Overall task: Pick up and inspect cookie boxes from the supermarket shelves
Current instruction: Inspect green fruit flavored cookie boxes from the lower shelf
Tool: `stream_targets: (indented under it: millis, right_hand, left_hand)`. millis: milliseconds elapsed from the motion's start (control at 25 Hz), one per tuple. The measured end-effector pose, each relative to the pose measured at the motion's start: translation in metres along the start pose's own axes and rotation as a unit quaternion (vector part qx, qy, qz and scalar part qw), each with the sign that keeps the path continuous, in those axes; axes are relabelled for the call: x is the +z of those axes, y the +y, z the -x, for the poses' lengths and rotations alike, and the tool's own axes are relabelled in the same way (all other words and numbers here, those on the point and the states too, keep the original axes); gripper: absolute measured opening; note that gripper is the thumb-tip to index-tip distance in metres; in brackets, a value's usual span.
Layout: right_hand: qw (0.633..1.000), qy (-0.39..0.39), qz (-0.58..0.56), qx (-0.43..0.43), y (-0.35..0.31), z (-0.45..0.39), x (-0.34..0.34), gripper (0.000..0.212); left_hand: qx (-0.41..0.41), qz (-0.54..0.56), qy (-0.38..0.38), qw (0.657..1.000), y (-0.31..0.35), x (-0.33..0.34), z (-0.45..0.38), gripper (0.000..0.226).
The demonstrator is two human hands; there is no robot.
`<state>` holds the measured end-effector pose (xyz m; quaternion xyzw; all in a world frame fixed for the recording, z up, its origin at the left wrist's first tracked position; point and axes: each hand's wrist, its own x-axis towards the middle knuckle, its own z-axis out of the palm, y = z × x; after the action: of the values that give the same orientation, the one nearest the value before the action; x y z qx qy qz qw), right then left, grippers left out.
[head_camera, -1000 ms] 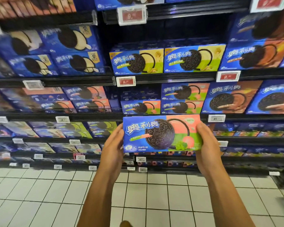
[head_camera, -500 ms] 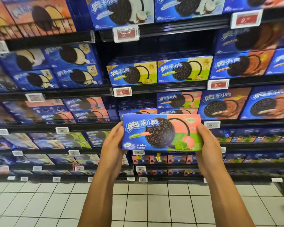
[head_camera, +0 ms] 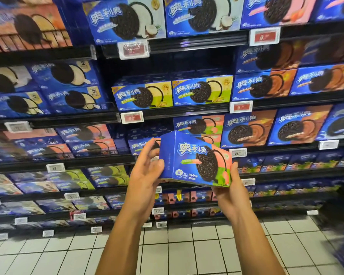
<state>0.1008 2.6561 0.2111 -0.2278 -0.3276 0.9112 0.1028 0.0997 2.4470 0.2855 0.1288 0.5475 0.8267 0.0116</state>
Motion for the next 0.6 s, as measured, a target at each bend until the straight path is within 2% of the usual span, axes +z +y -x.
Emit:
stream_targets:
  millis: [160, 280, 480, 600]
  right_hand:
    - [0.996, 0.01, -0.01, 0.089, 0.018, 0.001, -0.001, 0.046]
    - [0.992, 0.0, -0.031, 0.124, 0.029, 0.005, 0.002, 0.041]
    - [0.991, -0.014, -0.034, 0.126, 0.036, 0.011, 0.004, 0.037]
    - [0.996, 0.002, -0.028, 0.087, 0.026, 0.01, 0.005, 0.035]
  left_hand:
    - [0.029, -0.05, -0.039, 0.998, -0.005, 0.027, 0.009, 0.057]
    - [0.035, -0.091, -0.051, 0.994, -0.005, 0.038, 0.017, 0.054]
    - [0.037, -0.097, -0.052, 0.993, -0.002, 0.035, 0.022, 0.052]
    - [0.028, -0.064, -0.009, 0.997, 0.005, 0.016, 0.018, 0.046]
